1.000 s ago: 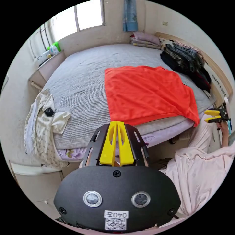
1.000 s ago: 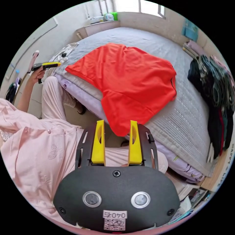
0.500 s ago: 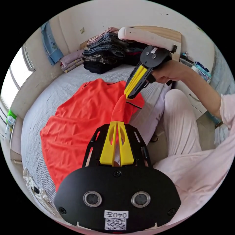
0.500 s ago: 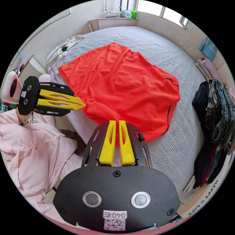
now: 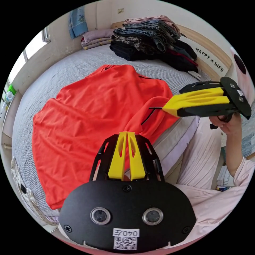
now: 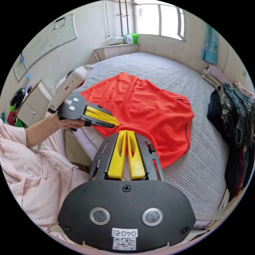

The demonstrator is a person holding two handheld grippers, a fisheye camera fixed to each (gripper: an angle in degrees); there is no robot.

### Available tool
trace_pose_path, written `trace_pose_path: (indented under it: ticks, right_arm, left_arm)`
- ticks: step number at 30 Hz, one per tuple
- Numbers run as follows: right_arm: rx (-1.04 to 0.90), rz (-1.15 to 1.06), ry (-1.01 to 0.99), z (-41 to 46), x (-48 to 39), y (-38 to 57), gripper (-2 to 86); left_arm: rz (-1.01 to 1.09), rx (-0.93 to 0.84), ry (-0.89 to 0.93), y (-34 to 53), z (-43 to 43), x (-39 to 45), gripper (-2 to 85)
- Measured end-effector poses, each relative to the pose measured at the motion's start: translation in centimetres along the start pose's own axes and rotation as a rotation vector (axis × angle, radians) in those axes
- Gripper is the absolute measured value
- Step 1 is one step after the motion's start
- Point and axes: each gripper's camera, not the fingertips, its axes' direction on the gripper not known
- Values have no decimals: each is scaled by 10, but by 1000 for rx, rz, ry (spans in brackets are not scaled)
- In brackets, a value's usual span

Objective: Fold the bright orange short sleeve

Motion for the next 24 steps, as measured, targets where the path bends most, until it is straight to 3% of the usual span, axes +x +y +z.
trace_pose_path:
  ticks: [5, 11, 16, 19, 24]
  right_arm:
    - [-276, -85, 8, 79, -9, -12, 34]
    - [-282, -174, -3, 82, -33, -5, 98]
    - [-323, -175, -61, 95, -42, 4, 62]
    - [-307, -196, -62, 81, -53, 15, 6]
    - [-250, -280, -89, 45, -92, 46, -8]
  left_arm:
    - [-14, -8, -18, 12, 4, 0, -9]
    - [-30, 6, -14, 38, 14, -8, -9]
    - [-75, 10, 28, 45, 17, -14, -9]
    - [-83, 16, 50, 52, 18, -16, -9]
    - [-79, 32, 74, 64, 18, -14, -9]
